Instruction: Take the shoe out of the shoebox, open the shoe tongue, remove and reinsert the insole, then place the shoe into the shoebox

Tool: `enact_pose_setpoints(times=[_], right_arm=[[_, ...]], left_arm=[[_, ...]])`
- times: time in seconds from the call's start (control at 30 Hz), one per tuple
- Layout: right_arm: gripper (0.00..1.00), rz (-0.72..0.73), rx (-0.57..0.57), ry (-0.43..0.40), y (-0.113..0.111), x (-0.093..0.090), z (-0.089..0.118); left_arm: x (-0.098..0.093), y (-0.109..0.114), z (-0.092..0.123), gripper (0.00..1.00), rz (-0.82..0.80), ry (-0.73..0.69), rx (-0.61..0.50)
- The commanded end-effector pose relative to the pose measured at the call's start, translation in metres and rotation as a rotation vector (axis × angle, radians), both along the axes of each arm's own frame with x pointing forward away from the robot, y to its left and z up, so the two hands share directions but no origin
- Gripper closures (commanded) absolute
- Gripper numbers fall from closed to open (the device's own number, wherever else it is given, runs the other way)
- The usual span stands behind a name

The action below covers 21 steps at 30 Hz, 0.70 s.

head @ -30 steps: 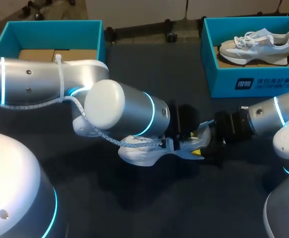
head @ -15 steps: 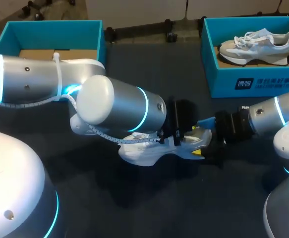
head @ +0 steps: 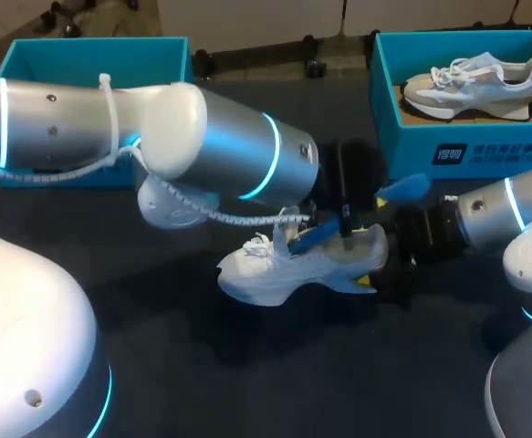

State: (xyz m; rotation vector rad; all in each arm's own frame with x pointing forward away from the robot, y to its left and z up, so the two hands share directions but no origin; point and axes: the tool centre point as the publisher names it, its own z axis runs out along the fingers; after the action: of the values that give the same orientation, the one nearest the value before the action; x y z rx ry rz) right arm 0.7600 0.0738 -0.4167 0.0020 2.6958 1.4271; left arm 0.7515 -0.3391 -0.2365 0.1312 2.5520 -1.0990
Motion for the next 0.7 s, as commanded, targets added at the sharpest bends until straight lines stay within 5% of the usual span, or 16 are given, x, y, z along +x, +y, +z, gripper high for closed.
enact_pose_setpoints(times=[0.03, 0.7], right_arm=[[1.00, -0.002, -0.003, 0.000, 0.001, -0.001, 0.000], [1.00, -0.002, -0.003, 0.000, 0.001, -0.001, 0.000]], left_arm=[[0.001, 0.005, 0.014, 1.00, -0.030, 0.017, -0.010], [-0.008, -0.011, 0.078, 1.00, -0.131, 0.129, -0.125]])
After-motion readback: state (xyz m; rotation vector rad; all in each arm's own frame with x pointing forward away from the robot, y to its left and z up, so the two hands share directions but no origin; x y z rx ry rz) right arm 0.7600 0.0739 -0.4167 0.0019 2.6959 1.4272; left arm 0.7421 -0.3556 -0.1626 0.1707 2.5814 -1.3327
